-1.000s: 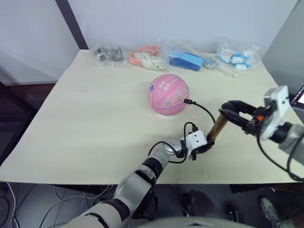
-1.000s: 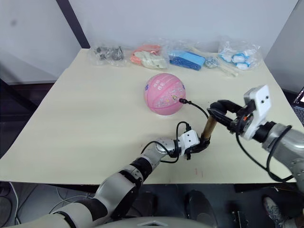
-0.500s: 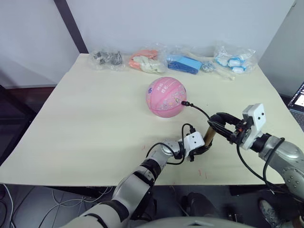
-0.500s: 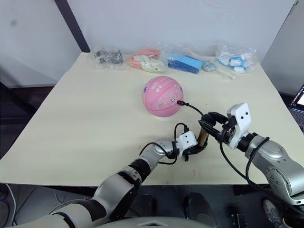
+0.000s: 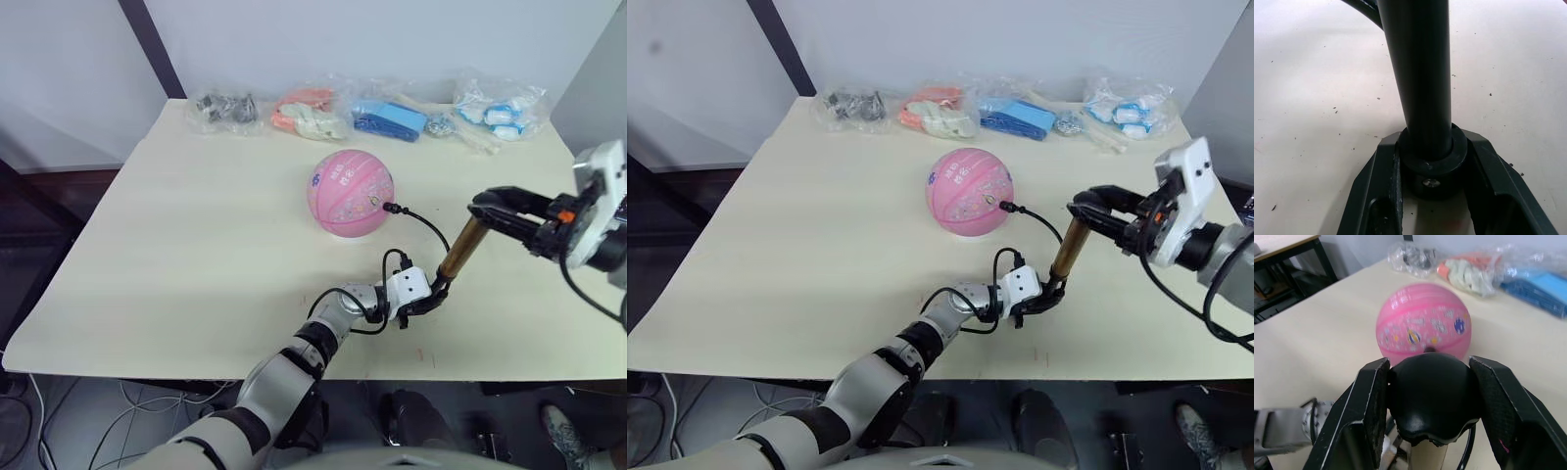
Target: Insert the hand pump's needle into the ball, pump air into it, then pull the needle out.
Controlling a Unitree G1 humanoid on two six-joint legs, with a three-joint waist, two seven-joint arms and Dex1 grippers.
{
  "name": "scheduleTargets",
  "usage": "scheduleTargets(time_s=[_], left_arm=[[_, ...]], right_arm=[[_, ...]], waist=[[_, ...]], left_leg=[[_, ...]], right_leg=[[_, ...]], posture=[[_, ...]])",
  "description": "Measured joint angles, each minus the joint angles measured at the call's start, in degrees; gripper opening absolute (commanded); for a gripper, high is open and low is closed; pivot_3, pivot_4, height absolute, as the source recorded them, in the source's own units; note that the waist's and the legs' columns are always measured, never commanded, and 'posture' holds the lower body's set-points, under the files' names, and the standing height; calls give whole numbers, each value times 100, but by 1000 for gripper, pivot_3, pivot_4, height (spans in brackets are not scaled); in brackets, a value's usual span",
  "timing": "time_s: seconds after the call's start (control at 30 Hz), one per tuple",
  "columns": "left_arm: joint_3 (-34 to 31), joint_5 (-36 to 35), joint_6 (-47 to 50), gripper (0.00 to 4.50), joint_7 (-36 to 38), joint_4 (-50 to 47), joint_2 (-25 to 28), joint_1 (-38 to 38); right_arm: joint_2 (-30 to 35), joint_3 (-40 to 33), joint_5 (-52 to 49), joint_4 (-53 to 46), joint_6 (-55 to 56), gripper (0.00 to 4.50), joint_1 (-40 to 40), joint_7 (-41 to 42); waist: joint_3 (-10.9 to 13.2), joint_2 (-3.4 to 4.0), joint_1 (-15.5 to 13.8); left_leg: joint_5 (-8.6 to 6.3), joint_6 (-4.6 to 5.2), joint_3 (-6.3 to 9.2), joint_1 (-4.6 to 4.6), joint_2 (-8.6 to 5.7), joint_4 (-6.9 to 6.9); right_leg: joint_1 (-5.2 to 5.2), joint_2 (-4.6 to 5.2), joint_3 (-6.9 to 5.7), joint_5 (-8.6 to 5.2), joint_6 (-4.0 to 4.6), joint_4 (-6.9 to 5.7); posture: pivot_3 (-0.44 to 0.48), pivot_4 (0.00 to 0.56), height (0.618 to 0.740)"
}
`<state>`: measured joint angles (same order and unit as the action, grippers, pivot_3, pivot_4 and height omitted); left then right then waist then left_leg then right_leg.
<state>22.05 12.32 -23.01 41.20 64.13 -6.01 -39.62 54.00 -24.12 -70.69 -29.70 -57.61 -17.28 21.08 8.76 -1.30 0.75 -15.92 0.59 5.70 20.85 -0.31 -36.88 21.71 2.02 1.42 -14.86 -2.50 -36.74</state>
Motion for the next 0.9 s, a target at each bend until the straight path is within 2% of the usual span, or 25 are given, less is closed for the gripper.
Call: scheduleTargets(time_s=[0.13, 0.37, 0.53, 0.63, 0.73, 0.9], left_arm=[[1, 0, -2, 1142, -12, 0, -4, -11], [2, 0, -5, 1142, -17, 0, -13, -17], [2, 0, -6, 1142, -18, 0, -13, -17], [5, 0, -5, 1142, -23, 0, -14, -7], [12, 2, -2, 1142, -29, 8, -8, 12], [11, 9, 8, 1142, -71, 20, 18, 23]], right_arm=[[492, -191, -673, 268, -246, 2062, -634, -221], [885, -185, -948, 461, -341, 2062, -874, -267], [890, -184, -974, 476, -341, 2062, -869, -266], [796, -239, -940, 370, -214, 2062, -698, -264], [372, -293, -606, 97, 156, 2062, -136, -254], [30, 142, 125, -260, 671, 2062, 569, -63]], waist=[[20, -10, -2], [22, -11, -2], [22, -10, -1], [22, -12, -4], [10, -32, -3], [1, -43, 10]], left_leg=[[0, 0, 0, 2, -2, -4], [0, 0, -1, 8, -2, -10], [0, 0, -2, 11, -2, -12], [0, 1, 1, 11, -1, -15], [-1, 0, 4, 9, 3, -17], [-1, 0, -1, -9, 8, -20]], right_leg=[[0, 3, 1, 1, -7, 2], [1, 4, 2, 2, -8, 1], [2, 4, 2, 3, -8, 1], [1, 3, 0, 2, -8, 1], [-3, -1, -2, 2, -10, 1], [-11, -7, -1, 2, -16, -3]], posture=[[0, 150, 740], [0, 150, 740], [0, 150, 740], [0, 150, 740], [0, 150, 740], [0, 150, 740]])
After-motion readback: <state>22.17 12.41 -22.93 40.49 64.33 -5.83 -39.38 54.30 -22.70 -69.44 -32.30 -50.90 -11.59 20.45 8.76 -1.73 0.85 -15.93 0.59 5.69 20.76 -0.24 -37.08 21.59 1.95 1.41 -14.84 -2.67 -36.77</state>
